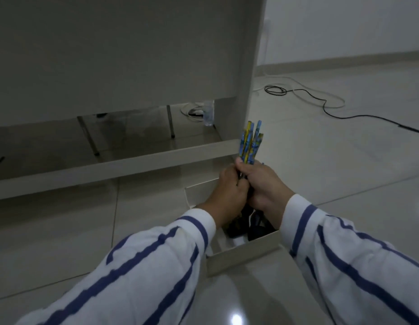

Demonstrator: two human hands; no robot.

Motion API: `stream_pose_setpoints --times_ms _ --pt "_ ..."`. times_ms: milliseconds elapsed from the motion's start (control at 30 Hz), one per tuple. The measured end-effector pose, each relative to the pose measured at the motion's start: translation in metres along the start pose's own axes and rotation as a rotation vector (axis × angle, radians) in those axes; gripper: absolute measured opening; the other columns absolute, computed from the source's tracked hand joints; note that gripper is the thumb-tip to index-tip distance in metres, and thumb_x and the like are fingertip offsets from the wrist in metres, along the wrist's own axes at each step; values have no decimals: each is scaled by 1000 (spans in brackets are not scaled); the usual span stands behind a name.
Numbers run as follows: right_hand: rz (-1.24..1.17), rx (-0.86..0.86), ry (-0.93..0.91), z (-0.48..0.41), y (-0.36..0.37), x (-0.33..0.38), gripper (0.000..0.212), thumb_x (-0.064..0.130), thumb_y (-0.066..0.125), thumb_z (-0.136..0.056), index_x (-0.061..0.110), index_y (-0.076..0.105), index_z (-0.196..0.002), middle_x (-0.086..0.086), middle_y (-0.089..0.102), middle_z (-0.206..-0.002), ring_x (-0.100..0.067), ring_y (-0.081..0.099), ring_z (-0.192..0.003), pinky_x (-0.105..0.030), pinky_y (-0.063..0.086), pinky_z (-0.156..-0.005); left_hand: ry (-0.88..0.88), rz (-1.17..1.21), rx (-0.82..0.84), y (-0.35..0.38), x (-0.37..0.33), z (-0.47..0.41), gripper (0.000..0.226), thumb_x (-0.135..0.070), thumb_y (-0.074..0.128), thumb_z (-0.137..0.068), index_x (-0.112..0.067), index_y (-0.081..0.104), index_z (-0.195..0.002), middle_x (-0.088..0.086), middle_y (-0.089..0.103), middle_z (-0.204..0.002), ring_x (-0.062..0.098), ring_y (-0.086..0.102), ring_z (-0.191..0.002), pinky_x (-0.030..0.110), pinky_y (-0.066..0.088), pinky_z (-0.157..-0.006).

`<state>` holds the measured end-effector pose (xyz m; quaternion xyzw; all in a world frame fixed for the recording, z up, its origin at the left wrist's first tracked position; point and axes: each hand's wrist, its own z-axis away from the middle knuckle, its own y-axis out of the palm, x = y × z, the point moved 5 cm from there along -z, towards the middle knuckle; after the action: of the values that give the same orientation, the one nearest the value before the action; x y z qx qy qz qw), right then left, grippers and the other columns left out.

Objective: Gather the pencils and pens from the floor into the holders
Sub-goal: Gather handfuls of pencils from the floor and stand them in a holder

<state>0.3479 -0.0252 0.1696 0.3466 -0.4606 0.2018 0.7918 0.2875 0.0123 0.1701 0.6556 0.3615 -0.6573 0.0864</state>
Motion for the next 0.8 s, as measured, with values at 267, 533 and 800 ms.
stream_pose_setpoints --times_ms 267,533,800 --pt "95 18 -150 -53 -33 3 24 17 49 -98 10 43 -120 -10 58 -106 -25 59 -102 -39 51 -93 -49 -114 5 33 47 -57 59 -31 39 -69 -25 46 -127 4 61 -118 21 58 -113 43 49 -99" --pt "185 95 -165 -84 -51 -27 17 21 48 -98 18 41 -114 0 57 -102 -17 56 -100 -25 47 -81 -119 -92 -77 47 76 -66 21 -15 44 -96 -27 58 -106 1 67 -98 9 65 -93 28 53 -84" --pt "277 142 -260 -97 -55 -48 18 21 50 -97 24 43 -114 0 58 -112 -4 55 -100 -21 42 -88 -42 -129 -45 46 89 -59 32 -5 45 -96 -13 52 -126 6 62 -115 11 60 -106 8 45 -84"
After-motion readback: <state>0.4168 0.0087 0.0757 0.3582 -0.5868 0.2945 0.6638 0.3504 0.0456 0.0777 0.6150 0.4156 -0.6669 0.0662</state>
